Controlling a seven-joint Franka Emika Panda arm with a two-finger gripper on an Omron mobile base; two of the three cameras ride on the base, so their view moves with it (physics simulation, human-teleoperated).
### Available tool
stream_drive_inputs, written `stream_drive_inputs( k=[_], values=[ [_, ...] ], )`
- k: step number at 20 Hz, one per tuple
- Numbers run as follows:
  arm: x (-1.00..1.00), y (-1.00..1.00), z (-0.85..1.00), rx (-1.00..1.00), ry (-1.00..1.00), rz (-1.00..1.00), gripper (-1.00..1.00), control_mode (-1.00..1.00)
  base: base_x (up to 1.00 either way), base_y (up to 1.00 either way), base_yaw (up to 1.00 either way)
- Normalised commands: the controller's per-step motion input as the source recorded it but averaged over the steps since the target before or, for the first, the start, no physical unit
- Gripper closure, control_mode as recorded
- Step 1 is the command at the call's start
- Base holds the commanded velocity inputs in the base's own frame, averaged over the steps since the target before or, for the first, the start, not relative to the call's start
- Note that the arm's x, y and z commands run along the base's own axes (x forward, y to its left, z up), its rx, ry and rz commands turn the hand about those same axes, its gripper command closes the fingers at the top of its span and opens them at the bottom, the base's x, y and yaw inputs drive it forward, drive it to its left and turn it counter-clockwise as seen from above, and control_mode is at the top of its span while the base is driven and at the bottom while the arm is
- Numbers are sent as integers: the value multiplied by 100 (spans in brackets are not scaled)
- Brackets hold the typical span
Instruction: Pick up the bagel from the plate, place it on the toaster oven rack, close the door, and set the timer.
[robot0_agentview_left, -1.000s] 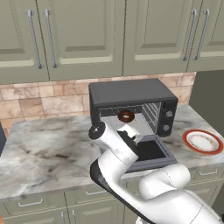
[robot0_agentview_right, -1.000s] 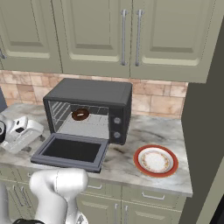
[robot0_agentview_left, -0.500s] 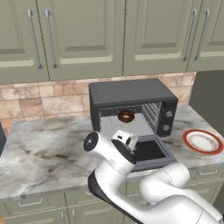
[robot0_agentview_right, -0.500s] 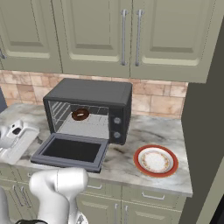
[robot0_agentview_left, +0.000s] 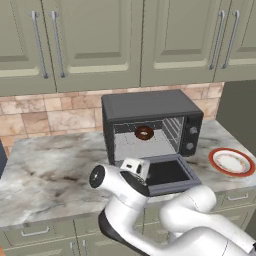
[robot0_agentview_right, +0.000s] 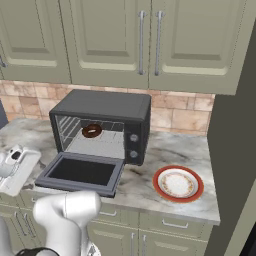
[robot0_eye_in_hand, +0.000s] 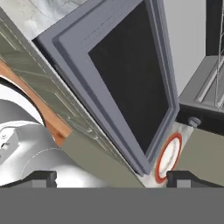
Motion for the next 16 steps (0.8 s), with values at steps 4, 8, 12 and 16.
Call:
stream_drive_inputs(
  k=[4,8,12,16],
  values=[
    [0,0,-37,0,-11,5,-100,-100,0,0,0],
    [2,0,-32,0,-10,3,-100,-100,0,0,0],
    [10,0,-20,0,-10,0,-100,-100,0,0,0],
    [22,4,-20,0,-7,0,-100,-100,0,0,0]
  ],
)
